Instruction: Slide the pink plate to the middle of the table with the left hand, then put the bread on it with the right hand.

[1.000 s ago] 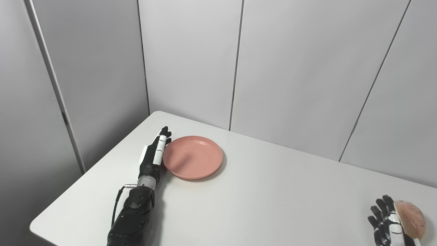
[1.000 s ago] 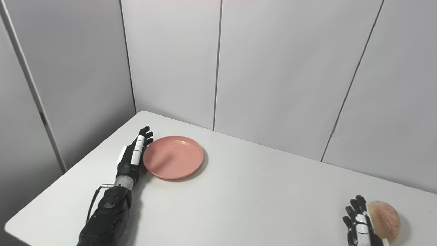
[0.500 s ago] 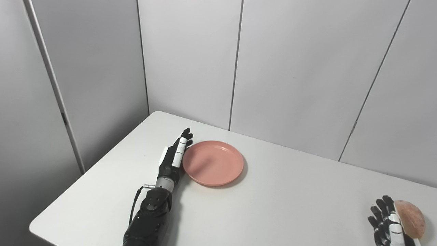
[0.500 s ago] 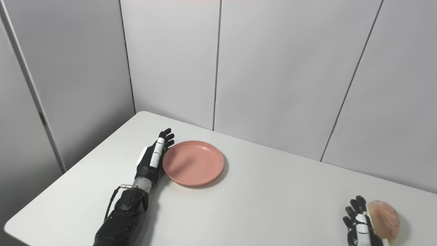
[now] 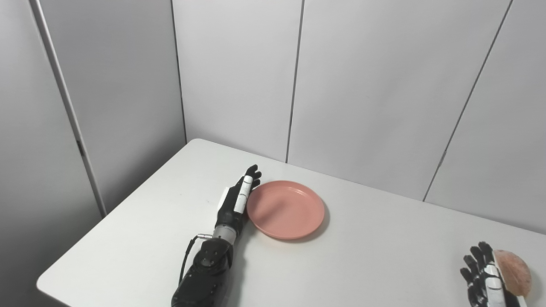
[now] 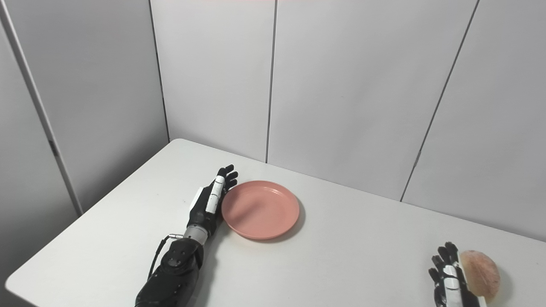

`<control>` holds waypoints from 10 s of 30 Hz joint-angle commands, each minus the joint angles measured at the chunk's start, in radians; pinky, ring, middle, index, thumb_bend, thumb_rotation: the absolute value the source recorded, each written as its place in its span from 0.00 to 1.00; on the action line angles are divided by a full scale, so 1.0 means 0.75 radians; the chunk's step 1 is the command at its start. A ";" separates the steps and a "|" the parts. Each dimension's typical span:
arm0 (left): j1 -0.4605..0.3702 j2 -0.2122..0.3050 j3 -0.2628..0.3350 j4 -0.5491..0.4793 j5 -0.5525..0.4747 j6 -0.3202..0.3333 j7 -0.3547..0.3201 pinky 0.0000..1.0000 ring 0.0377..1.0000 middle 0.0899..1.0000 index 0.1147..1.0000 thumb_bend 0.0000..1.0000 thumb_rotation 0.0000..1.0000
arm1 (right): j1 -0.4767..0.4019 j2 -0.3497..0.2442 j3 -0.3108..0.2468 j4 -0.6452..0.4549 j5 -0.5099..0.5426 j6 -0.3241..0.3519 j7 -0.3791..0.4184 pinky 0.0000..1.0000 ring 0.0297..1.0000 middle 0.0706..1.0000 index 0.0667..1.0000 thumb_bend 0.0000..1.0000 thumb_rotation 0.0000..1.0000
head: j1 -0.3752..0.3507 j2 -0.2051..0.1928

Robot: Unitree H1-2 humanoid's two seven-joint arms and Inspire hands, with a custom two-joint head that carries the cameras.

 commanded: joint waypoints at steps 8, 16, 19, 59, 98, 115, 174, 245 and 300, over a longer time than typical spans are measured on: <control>-0.058 -0.051 -0.040 0.014 0.013 -0.029 -0.037 0.92 0.93 0.91 0.88 0.78 1.00 | -0.045 0.006 -0.007 0.014 -0.005 -0.043 -0.009 1.00 1.00 1.00 1.00 0.44 0.85 | -0.044 0.018; -0.048 -0.084 -0.064 0.008 0.017 -0.031 -0.062 0.94 0.93 0.92 0.89 0.76 1.00 | -0.058 0.012 0.000 0.083 -0.030 -0.110 -0.010 1.00 0.98 0.98 0.99 0.53 0.82 | -0.131 0.046; -0.041 -0.099 -0.068 -0.002 0.013 -0.019 -0.070 0.94 0.93 0.92 0.89 0.76 1.00 | -0.063 0.013 0.004 0.109 -0.037 -0.144 -0.001 1.00 0.97 0.98 0.99 0.55 0.82 | -0.156 0.055; 0.061 -0.119 -0.159 -0.142 -0.003 0.109 -0.275 0.93 0.94 0.94 0.91 0.77 1.00 | -0.116 0.153 0.084 0.120 -0.239 -0.143 -0.150 1.00 0.97 0.99 1.00 0.55 0.83 | -0.711 0.205; 0.092 -0.230 -0.223 -0.176 0.063 0.037 -0.233 0.91 0.95 0.96 0.92 0.70 1.00 | -0.140 0.156 0.096 0.140 -0.271 -0.159 -0.185 1.00 0.98 0.98 1.00 0.58 0.84 | -0.763 0.208; 0.103 -0.253 -0.216 -0.164 0.055 0.033 -0.238 0.95 0.97 0.98 0.95 0.70 1.00 | -0.179 0.098 0.068 0.058 -0.375 -0.171 -0.246 0.98 0.96 0.96 0.99 0.55 0.86 | -0.810 0.202; 0.103 -0.259 -0.214 -0.142 0.084 0.007 -0.211 1.00 0.99 0.96 0.92 0.72 1.00 | -0.420 -0.268 0.073 0.523 -0.981 -0.048 -0.648 0.92 0.94 0.92 0.87 0.68 0.27 | -0.916 0.177; 0.106 -0.259 -0.224 -0.184 0.091 0.009 -0.232 1.00 0.99 0.97 0.93 0.73 1.00 | -0.486 -0.282 0.196 0.682 -0.994 -0.080 -0.833 0.30 0.36 0.42 0.48 0.51 0.00 | -0.913 0.183; 0.064 -0.256 -0.224 -0.161 0.136 0.082 -0.135 1.00 1.00 1.00 0.97 0.79 1.00 | -0.544 -0.007 0.396 0.460 -0.929 -0.217 -0.508 0.27 0.35 0.41 0.48 0.51 0.00 | -0.795 0.188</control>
